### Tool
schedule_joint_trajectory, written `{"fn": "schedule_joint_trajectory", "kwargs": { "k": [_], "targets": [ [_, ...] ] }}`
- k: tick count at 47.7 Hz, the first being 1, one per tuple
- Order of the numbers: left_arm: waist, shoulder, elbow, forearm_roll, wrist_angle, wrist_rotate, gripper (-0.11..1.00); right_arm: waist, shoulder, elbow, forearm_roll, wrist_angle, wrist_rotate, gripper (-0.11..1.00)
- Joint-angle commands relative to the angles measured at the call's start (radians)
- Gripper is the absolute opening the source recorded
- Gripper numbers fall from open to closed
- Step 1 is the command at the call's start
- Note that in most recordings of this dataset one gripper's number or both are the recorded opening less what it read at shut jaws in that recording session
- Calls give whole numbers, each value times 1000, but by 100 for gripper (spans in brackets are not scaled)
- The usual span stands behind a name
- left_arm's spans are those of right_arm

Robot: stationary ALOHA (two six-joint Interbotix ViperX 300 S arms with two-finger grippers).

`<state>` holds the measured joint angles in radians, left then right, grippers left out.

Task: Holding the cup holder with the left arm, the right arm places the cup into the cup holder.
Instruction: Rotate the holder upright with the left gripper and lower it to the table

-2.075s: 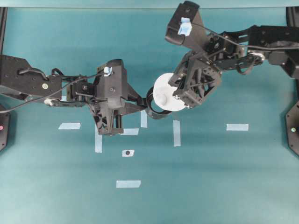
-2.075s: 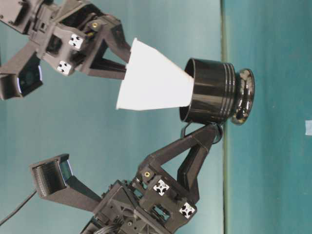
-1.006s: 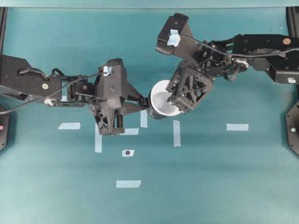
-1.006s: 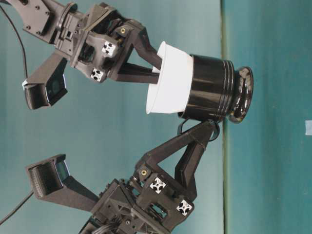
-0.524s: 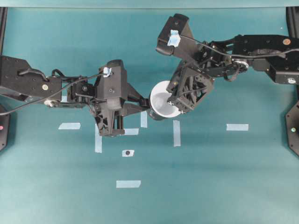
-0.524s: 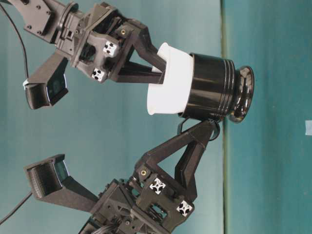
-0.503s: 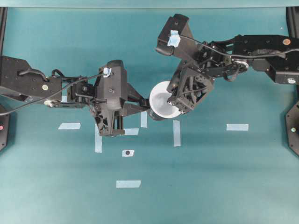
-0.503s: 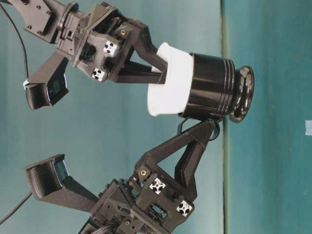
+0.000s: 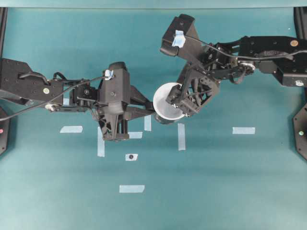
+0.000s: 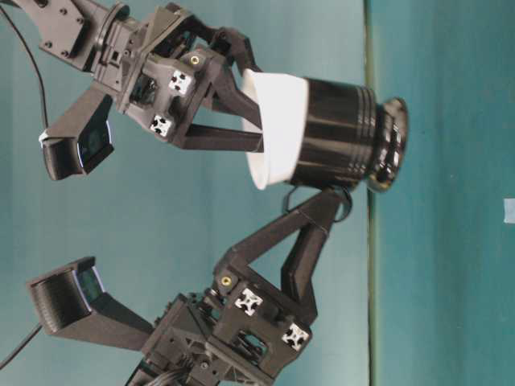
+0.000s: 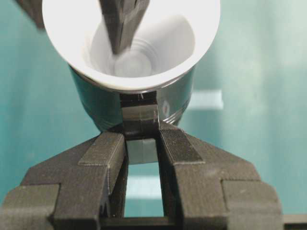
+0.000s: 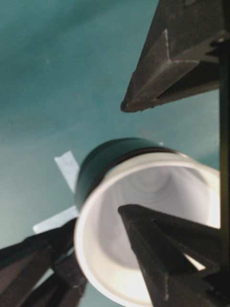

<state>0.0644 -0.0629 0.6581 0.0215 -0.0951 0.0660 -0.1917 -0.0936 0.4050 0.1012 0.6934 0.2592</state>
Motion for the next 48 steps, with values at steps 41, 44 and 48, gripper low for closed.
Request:
{"fn": "schedule_joint_trajectory", "kwargs": {
  "k": [41,44,48],
  "targets": [
    [-55,126,34,5,-184,-43,21,9,-141,12,2,-31,14,86],
    [-54,137,34,2,-187,-43,21,9,-140,15,2,-31,14,86],
    [-54,149,34,2,-187,-43,21,11,-141,20,2,-31,14,86]
  ]
}}
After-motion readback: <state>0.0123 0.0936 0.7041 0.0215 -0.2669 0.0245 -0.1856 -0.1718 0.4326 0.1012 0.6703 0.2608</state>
